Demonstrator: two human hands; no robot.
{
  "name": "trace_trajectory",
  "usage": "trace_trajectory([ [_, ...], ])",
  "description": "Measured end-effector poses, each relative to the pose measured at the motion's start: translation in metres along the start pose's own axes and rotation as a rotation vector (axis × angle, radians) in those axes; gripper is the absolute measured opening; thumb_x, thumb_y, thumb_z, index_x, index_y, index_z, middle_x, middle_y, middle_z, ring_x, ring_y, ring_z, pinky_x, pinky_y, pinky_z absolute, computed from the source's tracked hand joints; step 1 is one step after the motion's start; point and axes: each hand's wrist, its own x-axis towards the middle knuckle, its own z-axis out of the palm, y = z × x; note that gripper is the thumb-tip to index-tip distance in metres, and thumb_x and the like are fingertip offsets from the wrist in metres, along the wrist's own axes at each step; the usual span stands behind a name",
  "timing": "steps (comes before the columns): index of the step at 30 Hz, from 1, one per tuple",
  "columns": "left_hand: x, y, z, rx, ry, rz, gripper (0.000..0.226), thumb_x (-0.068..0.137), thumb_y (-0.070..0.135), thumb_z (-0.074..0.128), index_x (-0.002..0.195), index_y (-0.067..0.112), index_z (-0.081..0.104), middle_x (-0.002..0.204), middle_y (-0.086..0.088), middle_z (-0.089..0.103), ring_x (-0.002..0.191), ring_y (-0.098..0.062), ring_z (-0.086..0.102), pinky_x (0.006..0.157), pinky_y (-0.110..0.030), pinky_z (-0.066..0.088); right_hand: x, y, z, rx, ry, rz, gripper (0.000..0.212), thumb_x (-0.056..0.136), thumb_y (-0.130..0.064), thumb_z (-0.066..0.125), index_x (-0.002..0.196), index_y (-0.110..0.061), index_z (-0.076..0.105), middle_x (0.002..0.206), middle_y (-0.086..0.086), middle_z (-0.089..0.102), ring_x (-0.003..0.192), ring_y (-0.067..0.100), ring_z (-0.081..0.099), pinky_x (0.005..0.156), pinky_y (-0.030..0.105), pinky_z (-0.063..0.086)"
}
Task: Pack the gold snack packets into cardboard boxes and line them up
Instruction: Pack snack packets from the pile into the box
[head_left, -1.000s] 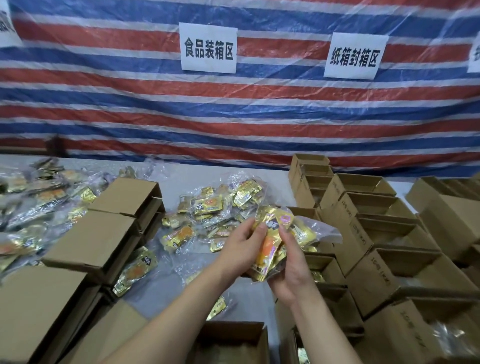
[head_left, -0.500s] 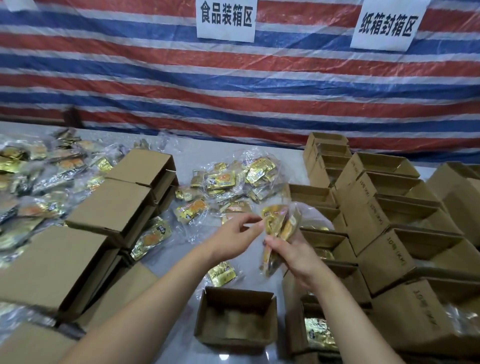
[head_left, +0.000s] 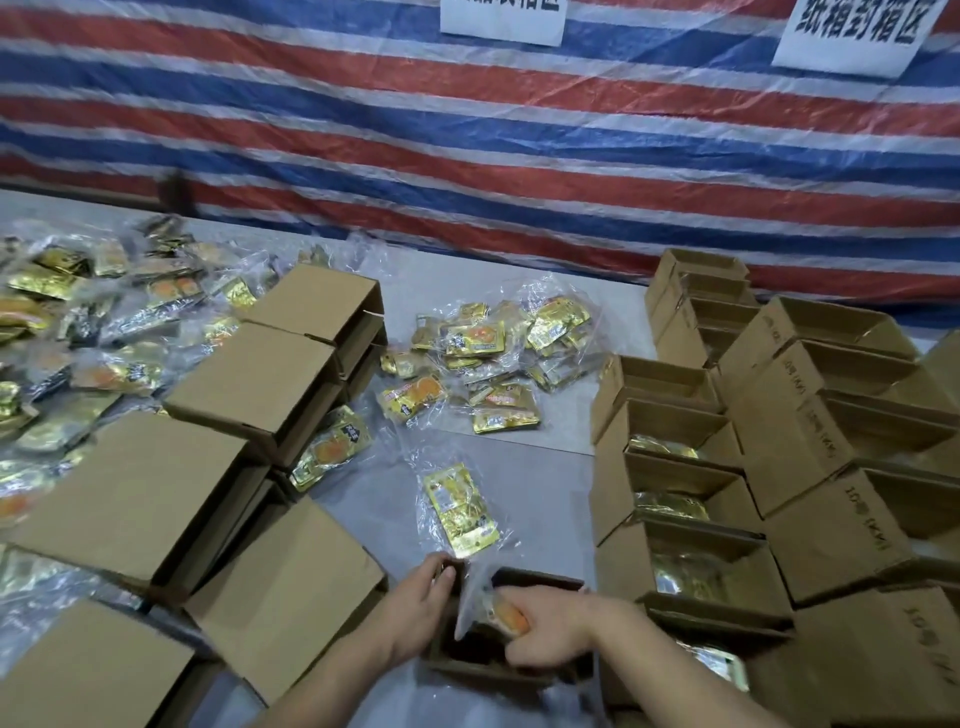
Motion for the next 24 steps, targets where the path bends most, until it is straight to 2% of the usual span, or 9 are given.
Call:
trace_trajectory([
  [2,-0.001,0.000,0.000,-0.027,0.003,0.002,0.016,0.104,0.038,0.035,0.104,0.038,0.051,0.102,0.013,0.062,0.095,0.001,0.057,0.079,-0.009,0.038,0.020,0.004,0.006,-0.061,-0.032,0.048,0.038,0.069,-0.039,0.056,0.106,-0.033,0.048,0.108,0.000,0.063,0.099,0.021,0.062,0.088,0.032,0.050],
  [6,0.002,-0.004,0.000,-0.054,0.021,-0.011,0.016,0.103,0.043,0.033,0.097,0.046,0.048,0.103,0.016,0.060,0.100,-0.003,0.057,0.084,-0.019,0.039,0.052,0.003,0.018,-0.147,0.039,0.084,0.062,0.078,-0.036,0.065,0.134,-0.023,0.040,0.135,0.010,0.053,0.122,0.030,0.053,0.104,0.031,0.041],
  [10,0.008,-0.010,0.004,-0.054,0.027,0.006,0.017,0.103,0.043,0.033,0.099,0.036,0.048,0.097,0.011,0.060,0.097,-0.011,0.057,0.091,-0.029,0.044,0.077,0.003,0.026,-0.261,0.049,0.121,0.069,0.082,-0.038,0.068,0.143,-0.020,0.040,0.142,0.009,0.054,0.126,0.031,0.053,0.106,0.033,0.042],
  [13,0.008,-0.011,0.007,-0.068,0.027,-0.007,0.015,0.102,0.045,0.033,0.100,0.038,0.047,0.094,0.010,0.059,0.093,-0.010,0.057,0.086,-0.028,0.044,0.085,0.003,0.029,-0.376,0.036,0.203,0.071,0.084,-0.045,0.065,0.146,-0.023,0.038,0.144,0.009,0.052,0.129,0.032,0.051,0.108,0.041,0.041],
  [16,0.010,-0.013,0.007,-0.053,0.029,-0.017,0.016,0.102,0.045,0.032,0.100,0.037,0.046,0.095,0.009,0.059,0.093,-0.012,0.057,0.081,-0.028,0.041,0.085,0.006,0.033,-0.286,0.070,0.252,0.074,0.079,-0.048,0.069,0.143,-0.027,0.040,0.145,0.007,0.050,0.133,0.032,0.046,0.111,0.042,0.034],
  [18,0.010,-0.014,0.005,-0.032,0.023,-0.021,0.018,0.102,0.046,0.031,0.104,0.037,0.046,0.103,0.009,0.061,0.099,-0.013,0.059,0.085,-0.029,0.043,0.080,0.012,0.034,-0.062,0.077,0.263,0.075,0.073,-0.043,0.076,0.139,-0.025,0.046,0.136,0.002,0.056,0.125,0.025,0.053,0.103,0.025,0.041],
  [20,0.009,-0.017,0.006,-0.023,0.016,-0.022,0.020,0.102,0.045,0.032,0.111,0.037,0.048,0.111,0.006,0.062,0.105,-0.014,0.059,0.093,-0.031,0.045,0.071,0.019,0.031,0.217,0.058,0.230,0.075,0.069,-0.037,0.083,0.135,-0.023,0.052,0.116,-0.009,0.062,0.101,0.006,0.060,0.077,0.006,0.045],
  [22,0.009,-0.018,0.008,-0.021,0.019,-0.023,0.021,0.103,0.044,0.033,0.115,0.036,0.048,0.116,0.004,0.062,0.109,-0.016,0.058,0.097,-0.032,0.044,0.061,0.022,0.031,0.308,0.119,0.183,0.067,0.069,-0.033,0.084,0.130,-0.025,0.059,0.106,-0.015,0.063,0.089,-0.002,0.059,0.065,0.001,0.040],
  [24,0.009,-0.018,0.009,-0.019,0.033,-0.032,0.022,0.102,0.044,0.033,0.116,0.035,0.048,0.118,0.004,0.062,0.109,-0.016,0.058,0.097,-0.032,0.044,0.057,0.020,0.037,0.239,0.276,0.150,0.035,0.076,-0.033,0.077,0.108,-0.021,0.072,0.091,-0.012,0.064,0.083,0.002,0.057,0.068,0.006,0.043],
])
